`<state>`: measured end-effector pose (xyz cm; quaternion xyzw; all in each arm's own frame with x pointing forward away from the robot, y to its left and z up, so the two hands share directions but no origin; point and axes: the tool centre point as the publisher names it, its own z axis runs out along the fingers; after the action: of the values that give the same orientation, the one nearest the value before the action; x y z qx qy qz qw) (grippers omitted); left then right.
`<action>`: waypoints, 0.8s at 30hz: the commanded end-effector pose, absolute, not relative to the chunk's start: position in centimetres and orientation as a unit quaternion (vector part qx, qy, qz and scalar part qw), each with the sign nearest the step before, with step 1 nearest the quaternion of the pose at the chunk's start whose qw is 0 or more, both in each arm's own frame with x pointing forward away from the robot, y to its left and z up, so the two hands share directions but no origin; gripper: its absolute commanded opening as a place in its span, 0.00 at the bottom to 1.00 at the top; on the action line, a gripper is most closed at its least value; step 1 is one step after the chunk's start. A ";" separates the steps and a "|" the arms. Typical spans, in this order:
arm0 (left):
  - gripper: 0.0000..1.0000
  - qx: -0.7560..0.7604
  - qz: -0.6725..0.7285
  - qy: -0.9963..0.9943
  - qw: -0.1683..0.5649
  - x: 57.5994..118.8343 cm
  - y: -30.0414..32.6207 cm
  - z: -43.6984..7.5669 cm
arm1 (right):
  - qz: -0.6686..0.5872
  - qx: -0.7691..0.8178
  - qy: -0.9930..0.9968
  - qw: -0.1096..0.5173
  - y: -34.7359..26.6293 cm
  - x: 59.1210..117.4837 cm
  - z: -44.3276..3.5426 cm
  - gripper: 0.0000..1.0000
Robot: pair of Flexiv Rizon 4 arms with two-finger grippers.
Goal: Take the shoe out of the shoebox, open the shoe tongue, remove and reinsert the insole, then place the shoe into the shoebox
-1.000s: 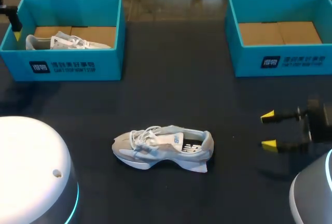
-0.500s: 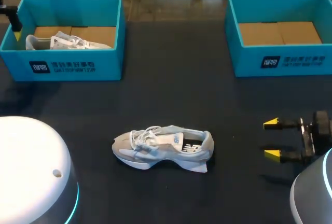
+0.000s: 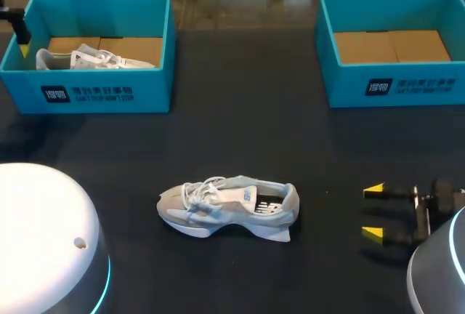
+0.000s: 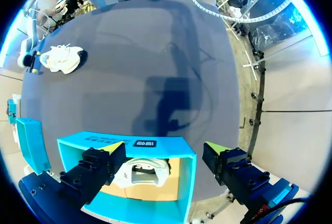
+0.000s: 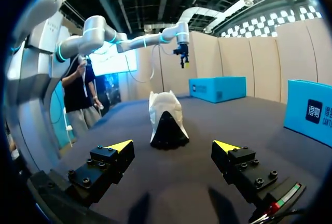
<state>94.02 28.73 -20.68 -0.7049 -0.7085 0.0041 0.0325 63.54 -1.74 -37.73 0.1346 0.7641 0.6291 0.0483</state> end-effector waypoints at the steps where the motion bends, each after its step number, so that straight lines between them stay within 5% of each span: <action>1: 1.00 -0.705 0.002 -0.708 0.032 93.9 28.7 -20.7 | 0.628 0.135 0.764 0.062 -0.3 63.3 -38.2 1.00; 24: 1.00 -0.705 0.002 -0.708 0.032 93.9 28.7 -20.7 | 0.626 0.110 0.770 0.052 4.2 64.4 -39.9 1.00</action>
<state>94.02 28.73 -20.68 -0.7049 -0.7085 0.0041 0.0325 62.89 3.14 -38.80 0.1130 0.7719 0.6231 0.0566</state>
